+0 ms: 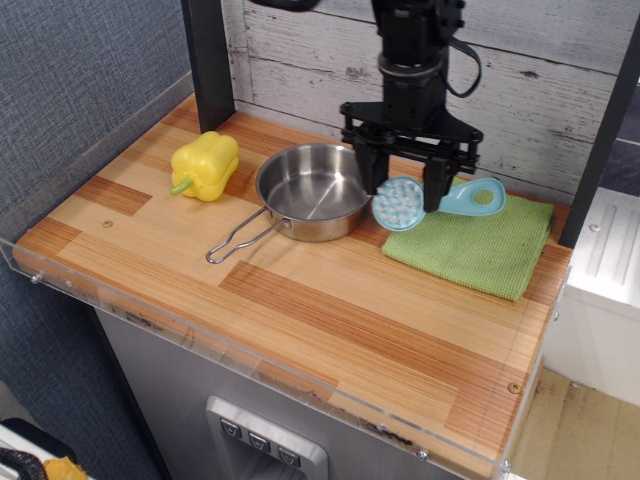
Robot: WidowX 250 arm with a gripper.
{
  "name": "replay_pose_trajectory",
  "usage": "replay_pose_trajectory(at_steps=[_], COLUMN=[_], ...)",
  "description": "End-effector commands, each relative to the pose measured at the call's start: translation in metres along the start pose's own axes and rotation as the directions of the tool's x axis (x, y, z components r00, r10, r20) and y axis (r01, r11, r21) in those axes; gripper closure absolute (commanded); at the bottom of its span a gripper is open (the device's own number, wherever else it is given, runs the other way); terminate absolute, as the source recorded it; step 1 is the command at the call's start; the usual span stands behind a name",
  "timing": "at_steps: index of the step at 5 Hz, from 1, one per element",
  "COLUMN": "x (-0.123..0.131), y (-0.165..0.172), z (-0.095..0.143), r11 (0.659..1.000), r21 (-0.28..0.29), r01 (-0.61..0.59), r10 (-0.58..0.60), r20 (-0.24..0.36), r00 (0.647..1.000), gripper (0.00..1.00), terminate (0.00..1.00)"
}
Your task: Hold the blue spatula from center of the table and place it on top of the green cloth, which is top right edge of the table.
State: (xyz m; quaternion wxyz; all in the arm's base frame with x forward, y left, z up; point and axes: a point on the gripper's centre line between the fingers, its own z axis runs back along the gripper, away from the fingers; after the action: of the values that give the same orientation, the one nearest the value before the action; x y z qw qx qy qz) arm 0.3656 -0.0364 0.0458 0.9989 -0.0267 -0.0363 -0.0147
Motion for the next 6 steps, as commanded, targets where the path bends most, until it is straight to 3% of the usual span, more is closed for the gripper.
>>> replay_pose_trajectory(at_steps=[1,3,6], x=[0.035,0.044,0.03], y=[-0.025,-0.032,-0.029], z=[0.013,0.01,0.016], r11=[0.999,0.998,0.998], r21=[0.007,0.02,0.02], r01=[0.051,0.06,0.052], r10=[-0.052,-0.061,-0.053], r20=[0.056,0.035,0.039], r00=[0.997,0.998,0.998], gripper=[1.0,1.0,1.0], terminate=[0.0,0.0,0.0])
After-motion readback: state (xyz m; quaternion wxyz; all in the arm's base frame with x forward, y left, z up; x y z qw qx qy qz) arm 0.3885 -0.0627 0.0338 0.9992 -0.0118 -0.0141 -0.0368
